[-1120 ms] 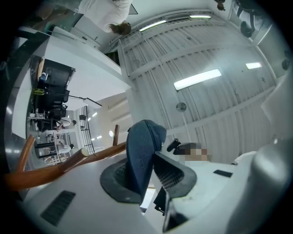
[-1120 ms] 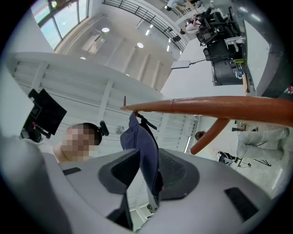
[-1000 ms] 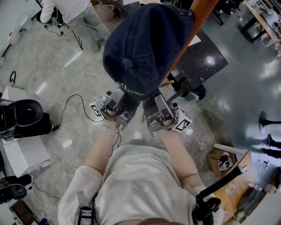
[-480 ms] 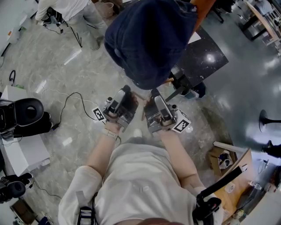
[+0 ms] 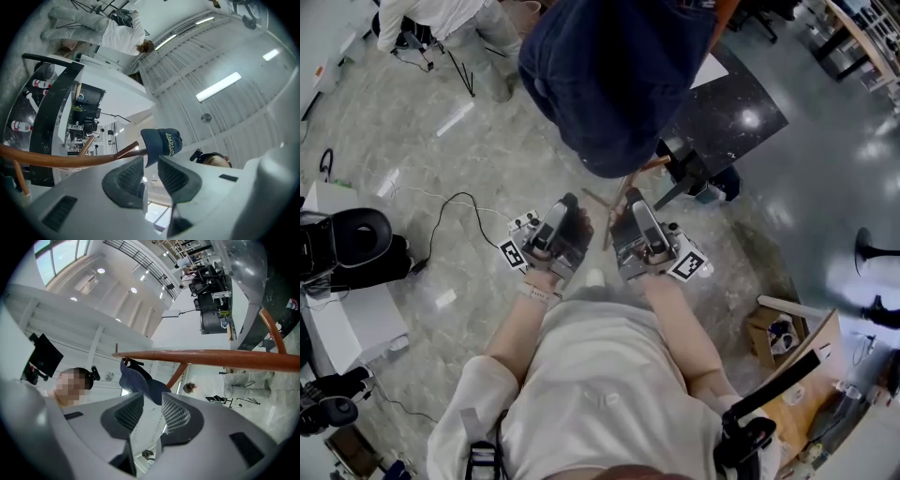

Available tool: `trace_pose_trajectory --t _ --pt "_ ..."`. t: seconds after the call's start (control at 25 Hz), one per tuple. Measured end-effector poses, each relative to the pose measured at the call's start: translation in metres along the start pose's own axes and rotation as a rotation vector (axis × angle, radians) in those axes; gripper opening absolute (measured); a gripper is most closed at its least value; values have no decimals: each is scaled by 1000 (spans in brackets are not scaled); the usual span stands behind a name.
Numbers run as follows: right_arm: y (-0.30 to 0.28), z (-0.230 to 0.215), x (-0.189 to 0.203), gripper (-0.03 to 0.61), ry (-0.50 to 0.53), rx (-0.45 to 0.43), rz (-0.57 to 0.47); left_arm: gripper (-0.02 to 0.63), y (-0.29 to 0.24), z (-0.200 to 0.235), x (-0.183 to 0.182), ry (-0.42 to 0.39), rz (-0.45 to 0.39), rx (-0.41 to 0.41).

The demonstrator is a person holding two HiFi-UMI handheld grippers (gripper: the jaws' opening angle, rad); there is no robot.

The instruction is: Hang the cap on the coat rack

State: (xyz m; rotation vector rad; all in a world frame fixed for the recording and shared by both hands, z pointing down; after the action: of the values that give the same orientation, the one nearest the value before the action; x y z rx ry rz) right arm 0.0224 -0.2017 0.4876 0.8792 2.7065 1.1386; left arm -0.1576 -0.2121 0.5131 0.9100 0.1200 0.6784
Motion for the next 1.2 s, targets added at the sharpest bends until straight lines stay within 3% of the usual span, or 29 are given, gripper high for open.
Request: trace_pose_trajectory --t 0.72,1.2 --pt "-1 14 5 112 87 44 -27 80 -7 -18 6 -19 62 0" --pt "-2 66 -10 112 223 59 -71 78 -60 -51 29 -37 179 73"
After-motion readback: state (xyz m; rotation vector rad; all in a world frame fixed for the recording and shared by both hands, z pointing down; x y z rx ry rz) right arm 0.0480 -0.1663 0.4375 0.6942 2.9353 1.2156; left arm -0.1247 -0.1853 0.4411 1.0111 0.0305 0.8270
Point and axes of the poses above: the fingertips, and each gripper's own axes: y backward along the fingers, z to its left, x out of its underside, the point moved 6 cm from there along y, backward along the fingers, and after that the axes turned 10 degrees about -y, right-handed, at the moved point
